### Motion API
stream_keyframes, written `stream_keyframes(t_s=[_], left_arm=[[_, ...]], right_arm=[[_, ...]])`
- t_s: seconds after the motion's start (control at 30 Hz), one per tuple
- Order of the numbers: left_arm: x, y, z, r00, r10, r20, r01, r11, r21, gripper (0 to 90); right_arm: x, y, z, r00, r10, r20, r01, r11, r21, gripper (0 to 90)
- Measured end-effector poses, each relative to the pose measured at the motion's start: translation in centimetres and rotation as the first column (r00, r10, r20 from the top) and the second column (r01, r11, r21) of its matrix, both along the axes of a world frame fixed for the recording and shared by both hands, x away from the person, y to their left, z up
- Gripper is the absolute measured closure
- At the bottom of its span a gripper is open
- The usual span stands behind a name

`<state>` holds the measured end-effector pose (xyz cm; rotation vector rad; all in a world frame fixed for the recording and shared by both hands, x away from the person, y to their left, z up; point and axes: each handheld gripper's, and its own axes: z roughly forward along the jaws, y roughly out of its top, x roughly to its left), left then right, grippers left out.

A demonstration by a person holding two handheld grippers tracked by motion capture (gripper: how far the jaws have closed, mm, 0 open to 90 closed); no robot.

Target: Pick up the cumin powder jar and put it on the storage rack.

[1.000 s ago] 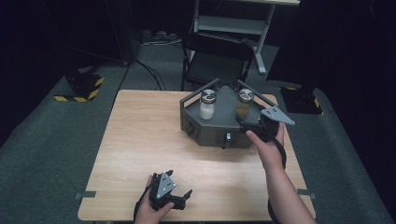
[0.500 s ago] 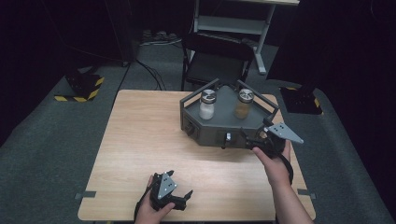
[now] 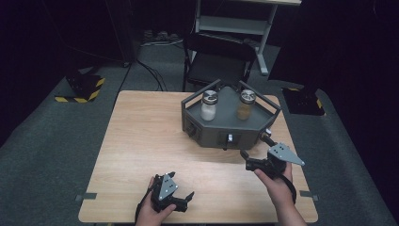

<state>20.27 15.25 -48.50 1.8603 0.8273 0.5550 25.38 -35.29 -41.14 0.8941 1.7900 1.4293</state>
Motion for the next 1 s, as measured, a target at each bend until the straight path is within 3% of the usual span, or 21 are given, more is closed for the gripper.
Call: stream_keyframes(t_s=[0.4,0.77,1.0], left_arm=[[0.0,0.0,0.0,1.0000,0.000,-0.002,0.000,1.0000,-0.002,0.8],[0.1,-0.1,0.1,1.0000,-0.001,-0.009,0.001,1.0000,0.005,0.8],[0.1,-0.2,0.2,1.0000,-0.004,-0.006,0.004,0.9999,0.013,0.8]], right_arm=[[-2.4,-0.1,-2.0,0.9999,0.015,0.000,-0.015,0.9982,-0.059,0.3],[-3.7,-0.5,-4.8,0.9983,-0.002,-0.058,-0.004,0.9943,-0.106,0.3],[-3.9,-0.5,-5.7,0.9942,-0.014,-0.106,-0.001,0.9895,-0.145,0.3]])
